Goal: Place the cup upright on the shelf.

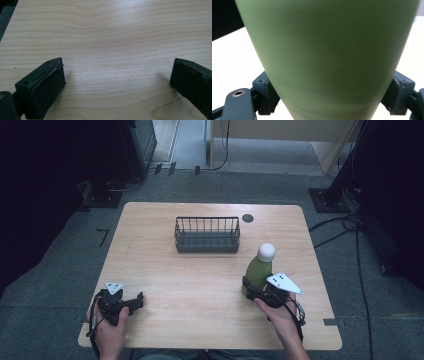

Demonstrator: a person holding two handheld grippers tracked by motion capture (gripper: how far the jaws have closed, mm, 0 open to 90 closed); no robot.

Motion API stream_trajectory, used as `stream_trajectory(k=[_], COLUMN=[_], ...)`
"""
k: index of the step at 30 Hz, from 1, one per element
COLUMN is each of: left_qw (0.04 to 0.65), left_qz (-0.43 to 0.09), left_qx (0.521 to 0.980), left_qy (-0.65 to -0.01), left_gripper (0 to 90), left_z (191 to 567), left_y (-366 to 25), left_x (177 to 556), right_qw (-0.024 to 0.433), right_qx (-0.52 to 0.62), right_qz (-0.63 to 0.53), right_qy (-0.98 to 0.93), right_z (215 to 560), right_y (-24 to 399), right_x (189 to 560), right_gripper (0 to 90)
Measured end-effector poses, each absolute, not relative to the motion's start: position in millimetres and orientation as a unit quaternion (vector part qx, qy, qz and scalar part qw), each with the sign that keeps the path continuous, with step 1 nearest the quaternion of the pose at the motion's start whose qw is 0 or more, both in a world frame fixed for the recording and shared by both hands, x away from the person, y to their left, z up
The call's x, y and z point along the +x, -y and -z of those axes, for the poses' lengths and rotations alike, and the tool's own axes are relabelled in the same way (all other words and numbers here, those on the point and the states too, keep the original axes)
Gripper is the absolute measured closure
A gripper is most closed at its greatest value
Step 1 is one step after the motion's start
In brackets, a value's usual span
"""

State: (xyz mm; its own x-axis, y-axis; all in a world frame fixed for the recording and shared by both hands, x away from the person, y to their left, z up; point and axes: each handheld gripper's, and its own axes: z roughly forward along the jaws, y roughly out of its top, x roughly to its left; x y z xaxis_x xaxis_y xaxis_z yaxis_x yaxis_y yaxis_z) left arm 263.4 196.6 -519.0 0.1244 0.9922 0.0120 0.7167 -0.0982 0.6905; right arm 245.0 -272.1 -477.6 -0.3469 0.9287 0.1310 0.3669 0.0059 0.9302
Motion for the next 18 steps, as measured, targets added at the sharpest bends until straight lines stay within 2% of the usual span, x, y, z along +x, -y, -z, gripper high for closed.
stream_trajectory(k=[18], left_qw=[0.275], left_qz=[-0.25], left_qx=[0.697], left_qy=[-0.612], left_gripper=[0.1], left_z=[519], left_y=[-197], left_x=[263], right_qw=[0.295], right_qx=[0.486], right_qz=[-0.492], right_qy=[-0.66], right_z=[464], right_y=[261], right_x=[254], right_gripper=[19.8])
